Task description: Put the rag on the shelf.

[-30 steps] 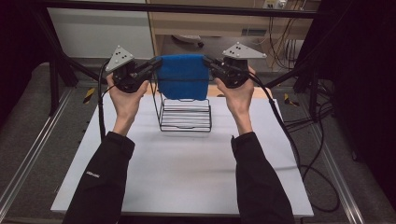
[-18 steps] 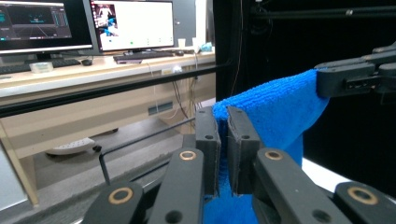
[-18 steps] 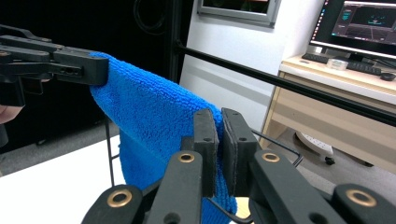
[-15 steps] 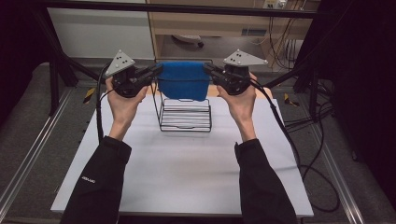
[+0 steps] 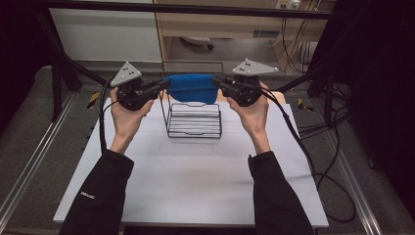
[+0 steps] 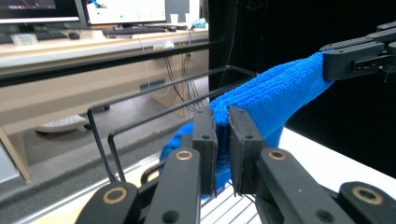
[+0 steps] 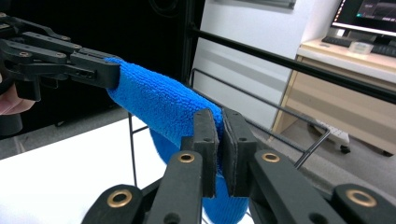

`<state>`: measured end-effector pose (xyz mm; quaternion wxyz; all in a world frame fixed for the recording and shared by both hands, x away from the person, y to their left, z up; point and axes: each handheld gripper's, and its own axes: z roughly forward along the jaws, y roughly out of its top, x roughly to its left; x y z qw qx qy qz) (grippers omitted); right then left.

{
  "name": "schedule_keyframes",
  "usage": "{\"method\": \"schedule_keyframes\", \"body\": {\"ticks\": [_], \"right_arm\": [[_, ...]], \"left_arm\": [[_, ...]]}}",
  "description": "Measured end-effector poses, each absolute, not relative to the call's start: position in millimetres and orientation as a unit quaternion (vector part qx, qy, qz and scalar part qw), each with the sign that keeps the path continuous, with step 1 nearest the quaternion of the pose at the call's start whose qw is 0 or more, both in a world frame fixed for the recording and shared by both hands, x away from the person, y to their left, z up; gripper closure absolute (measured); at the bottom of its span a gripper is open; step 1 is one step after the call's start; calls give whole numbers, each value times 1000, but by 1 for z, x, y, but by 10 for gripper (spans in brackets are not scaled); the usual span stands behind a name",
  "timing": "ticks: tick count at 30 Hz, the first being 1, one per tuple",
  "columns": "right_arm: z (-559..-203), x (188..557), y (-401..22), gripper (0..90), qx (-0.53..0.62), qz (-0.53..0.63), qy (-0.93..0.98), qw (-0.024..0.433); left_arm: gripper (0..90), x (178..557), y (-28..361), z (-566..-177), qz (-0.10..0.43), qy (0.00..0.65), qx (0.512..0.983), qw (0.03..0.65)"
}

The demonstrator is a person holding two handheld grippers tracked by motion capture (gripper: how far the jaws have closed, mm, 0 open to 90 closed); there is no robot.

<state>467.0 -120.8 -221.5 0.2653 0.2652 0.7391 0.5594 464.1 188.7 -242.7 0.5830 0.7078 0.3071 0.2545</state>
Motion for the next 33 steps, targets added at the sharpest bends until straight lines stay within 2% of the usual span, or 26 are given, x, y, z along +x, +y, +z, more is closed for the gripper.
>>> {"method": "schedule_keyframes", "body": {"ticks": [10,14,20,29,33], "right_arm": [[-231,466,-123,853,266,550,751,251],[-233,465,-123,852,264,547,754,248],[-235,465,-122,851,260,543,759,248],[-239,465,-122,846,254,539,765,244],[-240,465,-123,840,250,536,768,244]], "left_arm": [[777,459,189,-242,243,311,737,548],[732,456,193,-232,237,310,732,558],[729,456,196,-215,232,318,722,569],[892,468,183,-220,207,334,749,534],[897,470,178,-228,195,330,763,520]]}}
